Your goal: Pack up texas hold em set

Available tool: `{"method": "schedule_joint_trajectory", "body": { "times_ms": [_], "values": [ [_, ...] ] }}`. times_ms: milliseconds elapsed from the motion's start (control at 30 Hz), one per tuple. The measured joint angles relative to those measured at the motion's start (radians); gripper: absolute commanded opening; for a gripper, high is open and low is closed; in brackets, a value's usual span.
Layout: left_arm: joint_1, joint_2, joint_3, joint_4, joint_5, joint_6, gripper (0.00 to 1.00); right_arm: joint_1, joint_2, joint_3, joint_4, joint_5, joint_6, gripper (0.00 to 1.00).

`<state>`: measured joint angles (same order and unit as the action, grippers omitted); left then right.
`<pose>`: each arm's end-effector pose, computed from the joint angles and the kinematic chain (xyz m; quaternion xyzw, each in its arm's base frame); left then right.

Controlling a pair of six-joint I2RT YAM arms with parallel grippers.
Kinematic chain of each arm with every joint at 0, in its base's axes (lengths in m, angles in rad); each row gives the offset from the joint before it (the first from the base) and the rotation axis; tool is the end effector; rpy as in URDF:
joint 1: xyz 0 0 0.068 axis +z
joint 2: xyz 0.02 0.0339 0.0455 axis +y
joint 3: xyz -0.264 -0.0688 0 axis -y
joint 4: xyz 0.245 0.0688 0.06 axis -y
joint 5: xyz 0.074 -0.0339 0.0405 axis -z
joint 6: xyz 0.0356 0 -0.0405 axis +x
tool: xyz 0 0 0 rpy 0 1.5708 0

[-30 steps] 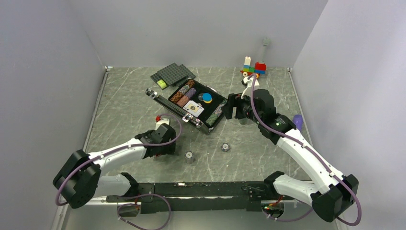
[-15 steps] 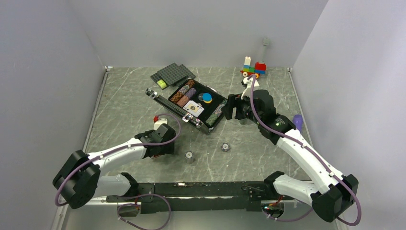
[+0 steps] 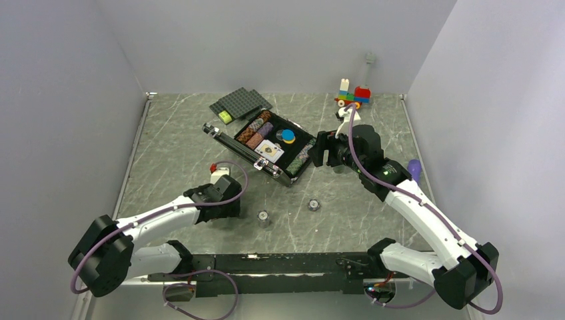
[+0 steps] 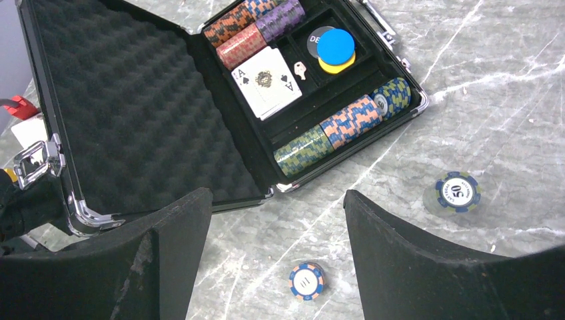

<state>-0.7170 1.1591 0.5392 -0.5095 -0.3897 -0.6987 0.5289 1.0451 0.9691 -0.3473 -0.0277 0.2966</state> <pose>0.1554 -0.1175 0.1653 -0.0336 0.9576 0.0039 0.2860 0.2035 0.1201 0.3381 -0.1048 0.8333 0.2284 0.4925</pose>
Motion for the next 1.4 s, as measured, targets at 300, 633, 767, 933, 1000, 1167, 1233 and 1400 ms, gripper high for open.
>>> {"method": "schedule_joint_trajectory", "body": {
  "times_ms": [300, 633, 767, 933, 1000, 1167, 1233, 1400],
  "values": [
    [0.000, 0.001, -0.002, -0.005, 0.000, -0.002, 0.82, 0.000, 0.000, -0.002, 0.000, 0.000, 0.002, 0.78],
    [0.000, 0.001, -0.020, -0.004, 0.002, -0.003, 0.80, 0.000, 0.000, -0.015, 0.000, 0.000, 0.003, 0.78],
    [0.000, 0.001, -0.026, 0.002, 0.008, -0.006, 0.76, 0.000, 0.000, -0.015, 0.000, 0.000, 0.003, 0.78],
    [0.006, 0.001, -0.030, 0.017, 0.020, -0.006, 0.71, 0.000, 0.000, -0.016, 0.000, 0.001, 0.003, 0.78],
    [0.010, 0.000, -0.033, 0.024, 0.026, -0.006, 0.70, 0.000, 0.000, -0.016, 0.000, 0.000, 0.003, 0.78],
    [0.024, -0.012, -0.043, 0.034, 0.031, -0.005, 0.67, 0.000, 0.000, -0.016, 0.000, 0.001, 0.003, 0.78],
    [0.030, -0.013, -0.044, 0.035, 0.033, -0.005, 0.71, 0.000, 0.000, -0.016, 0.000, 0.001, 0.003, 0.78],
    [0.040, -0.014, -0.044, 0.040, 0.036, -0.005, 0.78, 0.000, 0.000, -0.016, 0.000, 0.001, 0.003, 0.78]
  ]
}}
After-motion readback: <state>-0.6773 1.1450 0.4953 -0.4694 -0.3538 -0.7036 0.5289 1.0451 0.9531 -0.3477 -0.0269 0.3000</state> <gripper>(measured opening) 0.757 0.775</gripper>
